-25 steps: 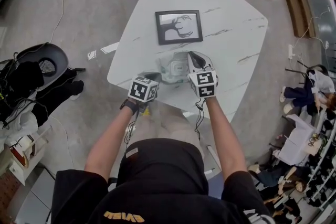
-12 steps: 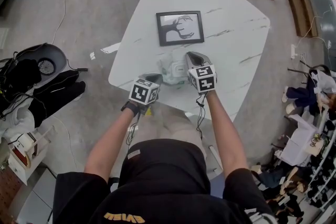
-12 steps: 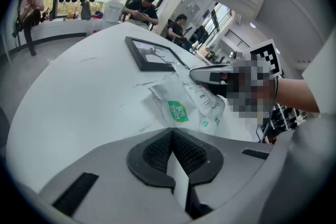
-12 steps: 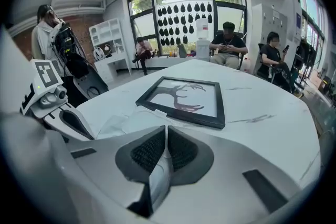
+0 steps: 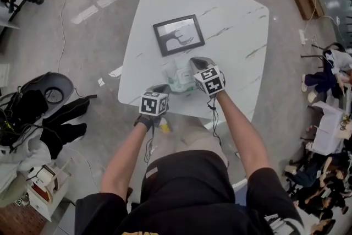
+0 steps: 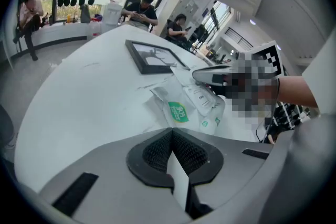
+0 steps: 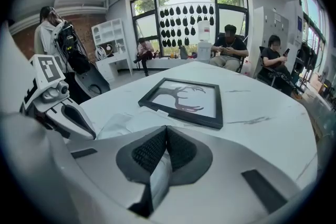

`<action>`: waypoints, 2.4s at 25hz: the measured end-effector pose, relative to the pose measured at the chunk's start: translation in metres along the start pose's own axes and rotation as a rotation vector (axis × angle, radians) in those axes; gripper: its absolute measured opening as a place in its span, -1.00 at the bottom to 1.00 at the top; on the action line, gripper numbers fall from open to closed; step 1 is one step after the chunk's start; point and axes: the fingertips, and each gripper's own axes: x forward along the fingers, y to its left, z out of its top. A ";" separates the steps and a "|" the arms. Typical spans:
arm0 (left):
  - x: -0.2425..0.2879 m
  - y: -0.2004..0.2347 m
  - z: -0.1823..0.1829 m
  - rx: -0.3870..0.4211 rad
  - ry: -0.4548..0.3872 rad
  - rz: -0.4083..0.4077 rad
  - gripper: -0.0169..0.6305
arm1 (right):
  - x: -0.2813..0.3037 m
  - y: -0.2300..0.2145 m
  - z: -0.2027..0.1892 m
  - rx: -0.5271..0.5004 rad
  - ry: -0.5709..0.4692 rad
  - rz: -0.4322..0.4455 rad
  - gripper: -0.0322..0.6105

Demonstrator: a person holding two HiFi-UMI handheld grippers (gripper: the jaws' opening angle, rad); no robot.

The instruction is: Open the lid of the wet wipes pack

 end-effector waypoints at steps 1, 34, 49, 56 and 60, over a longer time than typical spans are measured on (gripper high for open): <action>-0.007 -0.002 0.006 0.002 -0.026 0.008 -0.90 | -0.011 -0.003 0.004 0.015 -0.023 -0.012 -0.89; -0.342 -0.163 0.049 0.616 -0.736 0.129 -0.90 | -0.397 0.135 0.034 0.142 -0.641 -0.476 -0.89; -0.359 -0.212 0.037 0.953 -0.774 0.163 -0.90 | -0.405 0.155 0.047 0.051 -0.637 -0.447 -0.89; -0.354 -0.221 0.033 0.939 -0.782 0.129 -0.90 | -0.407 0.159 0.048 0.041 -0.621 -0.446 -0.89; -0.350 -0.213 0.031 0.889 -0.767 0.133 -0.90 | -0.410 0.159 0.050 0.039 -0.607 -0.440 -0.89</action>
